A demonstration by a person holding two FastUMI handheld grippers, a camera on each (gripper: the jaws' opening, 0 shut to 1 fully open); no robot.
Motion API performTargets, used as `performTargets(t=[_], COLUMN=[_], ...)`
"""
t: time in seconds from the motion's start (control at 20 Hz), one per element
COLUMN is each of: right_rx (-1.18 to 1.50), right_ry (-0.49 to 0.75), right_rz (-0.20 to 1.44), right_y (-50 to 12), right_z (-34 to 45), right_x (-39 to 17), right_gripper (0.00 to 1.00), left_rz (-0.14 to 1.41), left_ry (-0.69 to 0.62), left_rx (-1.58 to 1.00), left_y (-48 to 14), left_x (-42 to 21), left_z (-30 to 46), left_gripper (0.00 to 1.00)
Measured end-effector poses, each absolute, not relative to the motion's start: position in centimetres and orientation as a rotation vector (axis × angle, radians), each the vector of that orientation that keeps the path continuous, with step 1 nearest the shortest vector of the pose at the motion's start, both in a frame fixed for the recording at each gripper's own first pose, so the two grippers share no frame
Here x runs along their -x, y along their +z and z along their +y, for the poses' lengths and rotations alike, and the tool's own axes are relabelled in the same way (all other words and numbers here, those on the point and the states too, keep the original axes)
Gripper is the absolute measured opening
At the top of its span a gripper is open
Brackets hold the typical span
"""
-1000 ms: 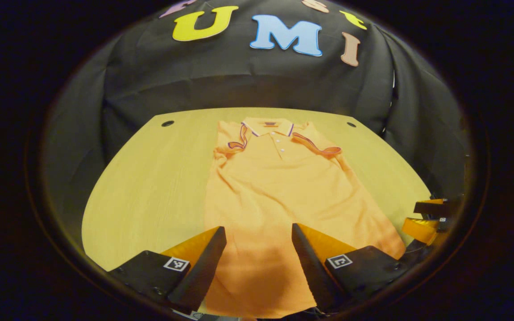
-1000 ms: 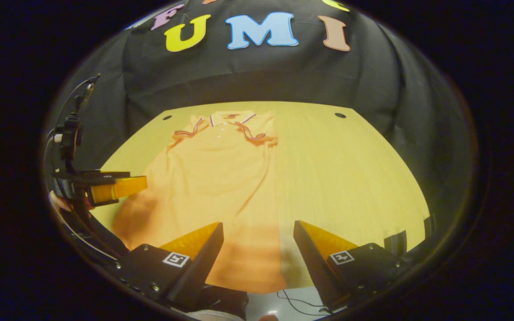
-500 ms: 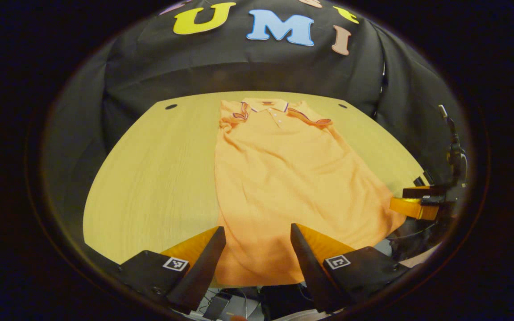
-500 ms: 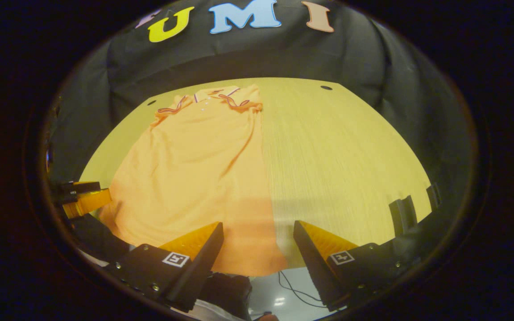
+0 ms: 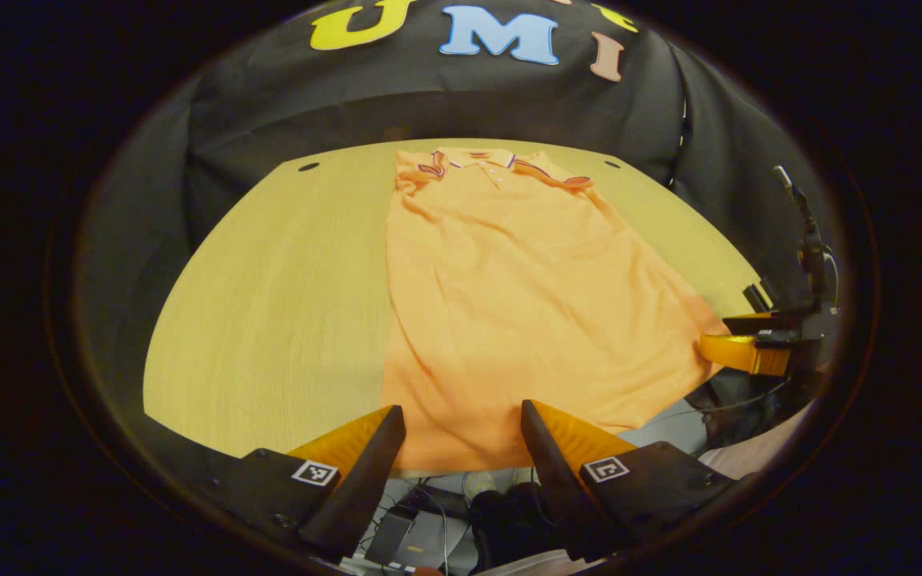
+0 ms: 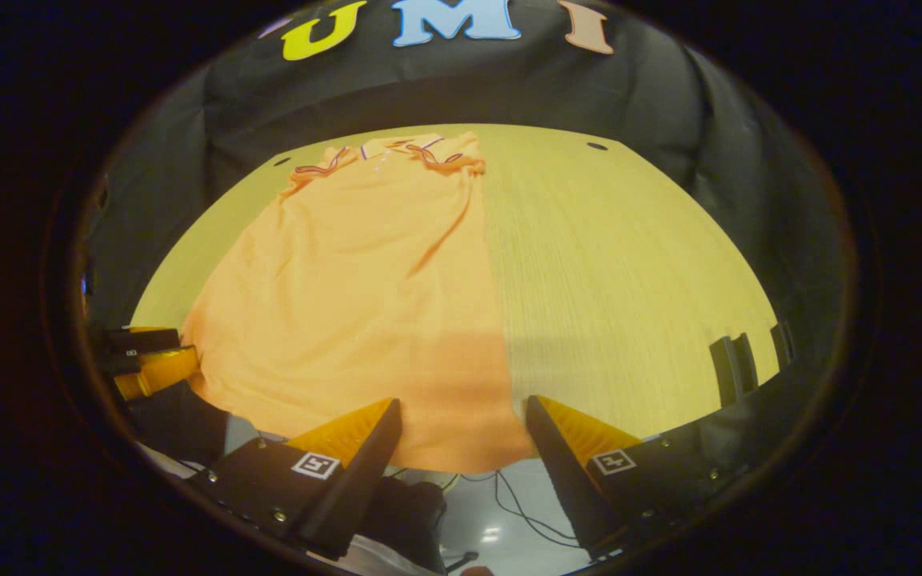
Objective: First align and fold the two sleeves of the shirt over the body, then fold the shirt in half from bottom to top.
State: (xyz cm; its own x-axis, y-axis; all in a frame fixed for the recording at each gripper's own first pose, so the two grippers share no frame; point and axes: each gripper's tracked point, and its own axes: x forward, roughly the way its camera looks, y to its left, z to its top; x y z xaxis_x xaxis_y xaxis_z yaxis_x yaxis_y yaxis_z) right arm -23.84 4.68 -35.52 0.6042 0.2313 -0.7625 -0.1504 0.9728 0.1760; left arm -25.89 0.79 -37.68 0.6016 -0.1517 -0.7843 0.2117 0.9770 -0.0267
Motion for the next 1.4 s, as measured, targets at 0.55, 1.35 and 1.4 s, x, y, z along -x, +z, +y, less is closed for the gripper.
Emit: performTargets(t=[0.55,1.35,1.4], right_rx=[-0.121,-0.232,-0.233], right_ry=[0.204,0.326,0.323], right_rz=[0.906,0.702,0.682], right_y=[-35.3,-25.5,-24.5], right_z=[6.2,5.1,5.0], right_x=[24.1,18.0,17.1], right_gripper=[0.24,0.04,0.04], left_rz=[0.878,0.726,0.708], left_ry=[-0.228,-0.104,-0.102], left_rx=[-0.164,-0.019,-0.012], left_y=[-38.4,-30.3,-29.6], left_x=[25.2,19.5,18.7], left_z=[-1.7,-3.4,-3.3], left_gripper=[0.16,0.07,0.07])
